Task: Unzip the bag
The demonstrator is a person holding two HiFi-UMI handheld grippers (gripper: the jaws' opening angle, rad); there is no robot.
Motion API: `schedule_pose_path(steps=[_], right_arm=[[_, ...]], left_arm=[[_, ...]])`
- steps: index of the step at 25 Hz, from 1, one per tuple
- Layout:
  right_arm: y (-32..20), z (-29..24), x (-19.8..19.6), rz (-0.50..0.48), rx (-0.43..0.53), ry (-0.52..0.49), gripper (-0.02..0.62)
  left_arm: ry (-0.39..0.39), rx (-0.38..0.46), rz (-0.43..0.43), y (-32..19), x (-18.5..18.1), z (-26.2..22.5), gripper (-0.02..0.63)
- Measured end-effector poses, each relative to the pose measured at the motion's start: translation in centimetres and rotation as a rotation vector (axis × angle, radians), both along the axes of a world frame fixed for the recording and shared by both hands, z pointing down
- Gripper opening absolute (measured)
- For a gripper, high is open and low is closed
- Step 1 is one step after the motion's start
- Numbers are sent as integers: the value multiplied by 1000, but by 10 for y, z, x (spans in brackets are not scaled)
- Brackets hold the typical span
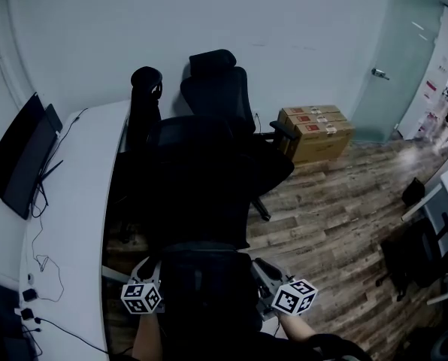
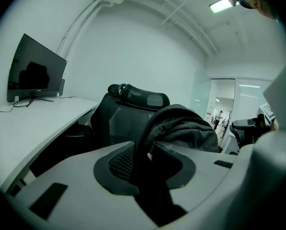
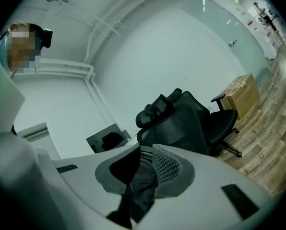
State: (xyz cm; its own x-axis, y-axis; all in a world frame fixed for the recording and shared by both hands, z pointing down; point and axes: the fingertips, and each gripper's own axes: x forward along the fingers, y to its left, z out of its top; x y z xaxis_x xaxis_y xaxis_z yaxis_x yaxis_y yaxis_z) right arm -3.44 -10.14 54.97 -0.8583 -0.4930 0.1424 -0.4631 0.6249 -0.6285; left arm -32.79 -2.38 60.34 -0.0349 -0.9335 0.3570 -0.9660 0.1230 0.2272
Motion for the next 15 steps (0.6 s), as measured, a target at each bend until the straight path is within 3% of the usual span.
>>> schedule_pose_path(steps=[15], right_arm=[[72, -11, 9, -139, 108, 59, 58]], left_arm=[[2, -11, -25, 12, 8, 1, 112]])
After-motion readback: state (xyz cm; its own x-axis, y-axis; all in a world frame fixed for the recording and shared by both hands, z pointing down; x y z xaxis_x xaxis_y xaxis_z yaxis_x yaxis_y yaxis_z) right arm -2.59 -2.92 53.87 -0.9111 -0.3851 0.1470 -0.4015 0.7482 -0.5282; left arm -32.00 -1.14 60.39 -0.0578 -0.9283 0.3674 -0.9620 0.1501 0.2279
